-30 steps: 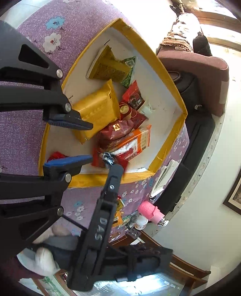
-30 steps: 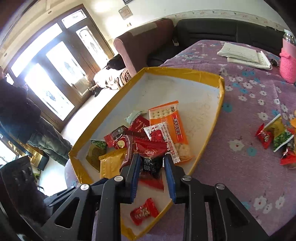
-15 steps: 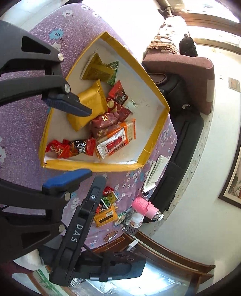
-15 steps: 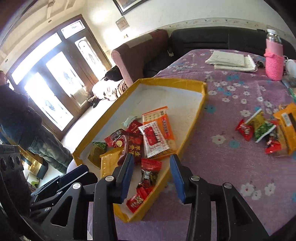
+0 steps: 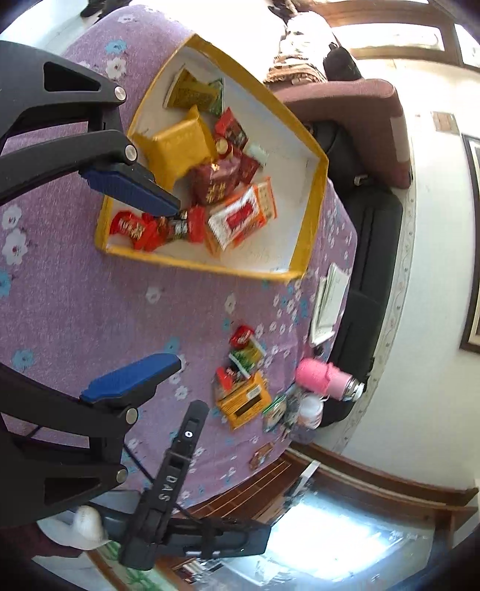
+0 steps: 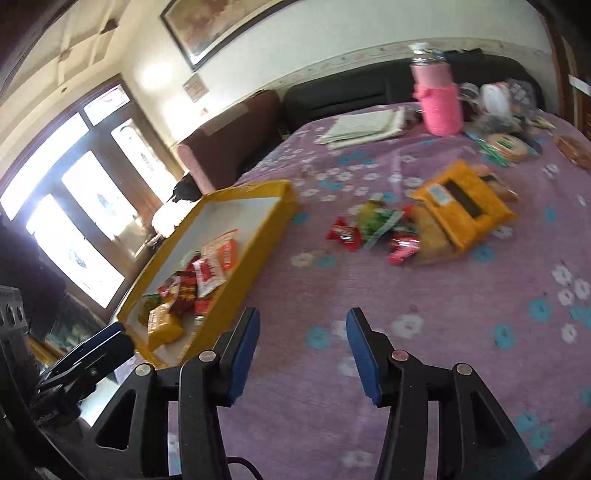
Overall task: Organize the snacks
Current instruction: 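Move the right gripper to the pile and grasp a green-gold packet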
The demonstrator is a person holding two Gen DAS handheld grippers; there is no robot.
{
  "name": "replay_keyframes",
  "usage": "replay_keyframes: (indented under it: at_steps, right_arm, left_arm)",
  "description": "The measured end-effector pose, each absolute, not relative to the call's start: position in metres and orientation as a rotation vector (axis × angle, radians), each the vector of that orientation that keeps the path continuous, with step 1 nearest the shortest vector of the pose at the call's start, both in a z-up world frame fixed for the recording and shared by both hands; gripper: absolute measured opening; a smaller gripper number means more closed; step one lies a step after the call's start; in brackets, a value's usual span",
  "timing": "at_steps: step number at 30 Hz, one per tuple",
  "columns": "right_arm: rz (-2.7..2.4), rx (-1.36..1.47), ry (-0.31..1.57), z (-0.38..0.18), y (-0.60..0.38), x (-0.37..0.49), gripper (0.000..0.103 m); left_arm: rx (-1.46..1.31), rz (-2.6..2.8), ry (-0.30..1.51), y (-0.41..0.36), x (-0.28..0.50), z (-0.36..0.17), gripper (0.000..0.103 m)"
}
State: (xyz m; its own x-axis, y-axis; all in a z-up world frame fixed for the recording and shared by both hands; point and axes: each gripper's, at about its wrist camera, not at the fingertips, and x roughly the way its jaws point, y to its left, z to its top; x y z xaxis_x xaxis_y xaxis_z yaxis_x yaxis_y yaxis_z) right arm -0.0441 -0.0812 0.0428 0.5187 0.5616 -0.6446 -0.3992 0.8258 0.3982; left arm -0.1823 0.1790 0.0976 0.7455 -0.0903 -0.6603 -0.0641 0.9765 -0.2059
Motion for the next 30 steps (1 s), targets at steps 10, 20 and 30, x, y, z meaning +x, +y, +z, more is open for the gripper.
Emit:
replay_keyframes:
  at_steps: [10, 20, 30]
  right_arm:
    - [0.45, 0.321, 0.906, 0.021, -0.157, -0.025, 0.053]
    - [0.457, 0.294, 0.911, 0.028, -0.142, -0.009, 0.053]
    - [0.494, 0.2, 0.868, 0.037, -0.109, 0.02, 0.053]
  left_arm:
    - [-0.167, -0.063, 0.758, 0.148, -0.18, 0.096, 0.077]
    - [-0.154, -0.08, 0.778, 0.143, -0.177, 0.091, 0.077]
    - [-0.197, -0.094, 0.801, 0.15, -0.167, 0.08, 0.077]
